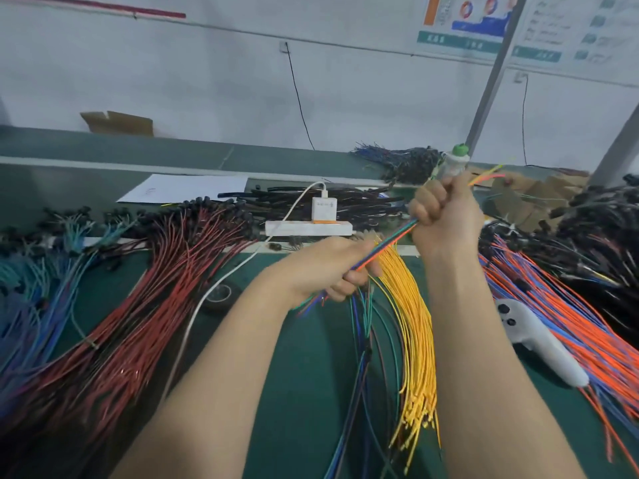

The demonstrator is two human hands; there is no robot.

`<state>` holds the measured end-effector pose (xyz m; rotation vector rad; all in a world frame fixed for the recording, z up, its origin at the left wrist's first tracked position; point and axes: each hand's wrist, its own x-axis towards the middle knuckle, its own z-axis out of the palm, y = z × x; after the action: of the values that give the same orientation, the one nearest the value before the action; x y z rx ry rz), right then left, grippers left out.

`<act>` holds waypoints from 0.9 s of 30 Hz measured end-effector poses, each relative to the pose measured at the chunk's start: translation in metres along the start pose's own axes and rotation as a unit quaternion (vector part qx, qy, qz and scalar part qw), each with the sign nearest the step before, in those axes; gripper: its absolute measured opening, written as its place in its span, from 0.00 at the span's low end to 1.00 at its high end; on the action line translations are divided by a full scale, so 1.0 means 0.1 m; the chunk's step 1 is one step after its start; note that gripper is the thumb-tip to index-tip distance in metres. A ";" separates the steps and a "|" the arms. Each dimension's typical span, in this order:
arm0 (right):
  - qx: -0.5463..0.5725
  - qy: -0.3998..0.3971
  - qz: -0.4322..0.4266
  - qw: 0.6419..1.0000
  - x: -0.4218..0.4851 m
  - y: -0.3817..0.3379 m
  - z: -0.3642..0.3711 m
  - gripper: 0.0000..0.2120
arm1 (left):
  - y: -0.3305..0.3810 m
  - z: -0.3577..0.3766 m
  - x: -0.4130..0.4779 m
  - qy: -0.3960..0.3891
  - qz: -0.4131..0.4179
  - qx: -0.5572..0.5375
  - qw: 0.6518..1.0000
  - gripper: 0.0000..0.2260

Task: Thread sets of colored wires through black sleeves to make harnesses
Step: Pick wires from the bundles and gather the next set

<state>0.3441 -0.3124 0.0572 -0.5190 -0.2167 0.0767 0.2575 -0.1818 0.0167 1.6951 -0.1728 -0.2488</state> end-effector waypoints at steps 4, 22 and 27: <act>0.078 -0.008 0.077 0.994 -0.16 0.11 -0.17 0.22 | -0.01 0.04 0.05 0.060 0.041 0.052 0.996 0.16; -0.012 0.013 0.068 0.998 -0.49 0.33 -0.21 0.22 | -0.23 0.33 0.16 0.284 -0.010 -0.323 0.903 0.07; -0.039 0.011 0.080 0.996 -0.64 0.60 -0.21 0.23 | -0.19 0.44 0.18 0.311 0.016 -0.393 0.865 0.12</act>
<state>0.2854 -0.2788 -0.0019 -0.6133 -0.1562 0.2188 0.2630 -0.2257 -0.0087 0.8794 0.3494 0.2449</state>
